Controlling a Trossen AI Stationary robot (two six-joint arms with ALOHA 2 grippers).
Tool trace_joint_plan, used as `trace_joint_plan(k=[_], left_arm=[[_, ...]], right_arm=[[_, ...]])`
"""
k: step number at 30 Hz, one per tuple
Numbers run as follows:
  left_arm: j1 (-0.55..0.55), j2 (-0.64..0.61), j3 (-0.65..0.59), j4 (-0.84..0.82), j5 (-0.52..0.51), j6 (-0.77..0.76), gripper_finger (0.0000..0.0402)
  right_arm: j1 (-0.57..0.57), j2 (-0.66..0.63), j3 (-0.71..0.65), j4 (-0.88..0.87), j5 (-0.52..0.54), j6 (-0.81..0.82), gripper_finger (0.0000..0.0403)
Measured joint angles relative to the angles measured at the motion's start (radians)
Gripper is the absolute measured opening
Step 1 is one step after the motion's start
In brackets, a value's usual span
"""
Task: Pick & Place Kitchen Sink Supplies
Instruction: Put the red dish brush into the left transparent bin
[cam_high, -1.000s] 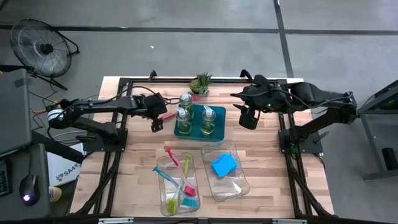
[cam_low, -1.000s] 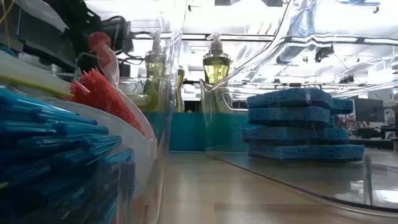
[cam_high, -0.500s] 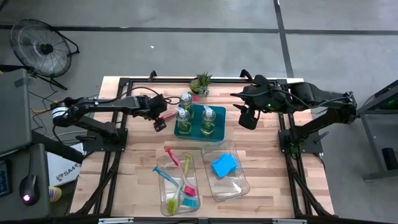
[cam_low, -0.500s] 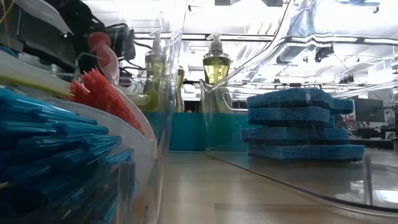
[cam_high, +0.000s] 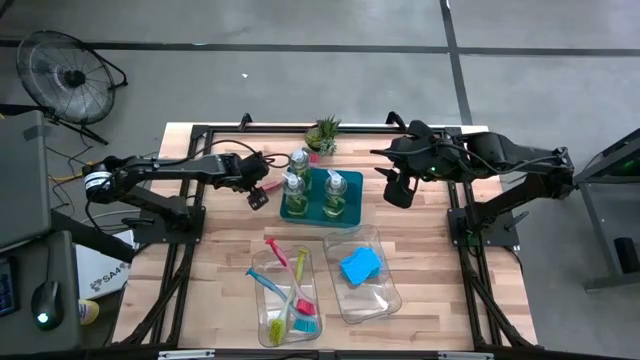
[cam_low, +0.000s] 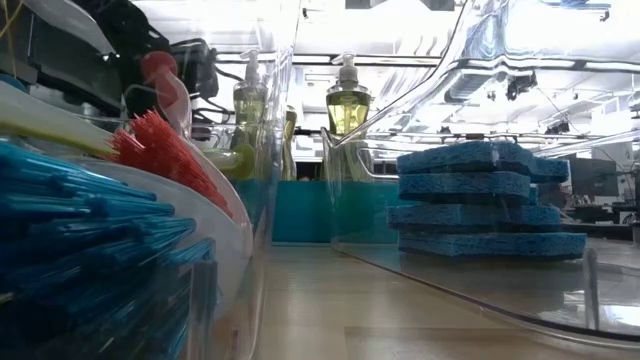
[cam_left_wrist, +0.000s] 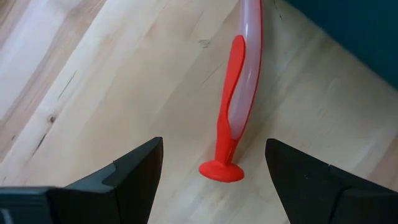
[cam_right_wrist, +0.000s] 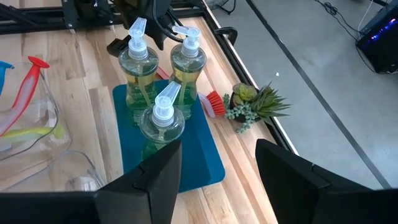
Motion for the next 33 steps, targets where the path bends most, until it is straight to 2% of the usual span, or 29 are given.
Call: trace_joint_plan(k=[21, 27, 33], left_arm=[[0.0, 0.002, 0.0, -0.003, -0.069, -0.097, 0.0278], [0.0, 0.018, 0.0, -0.008, -0.055, -0.134, 0.0278], [0.0, 0.013, 0.0, 0.047, 0.0, -0.085, 0.0278]], right_arm=[[0.0, 0.0, 0.0, 0.0, 0.001, 0.064, 0.02], [0.0, 0.0, 0.0, 0.0, 0.0, 0.073, 0.02], [0.0, 0.0, 0.0, -0.003, -0.005, 0.073, 0.02]])
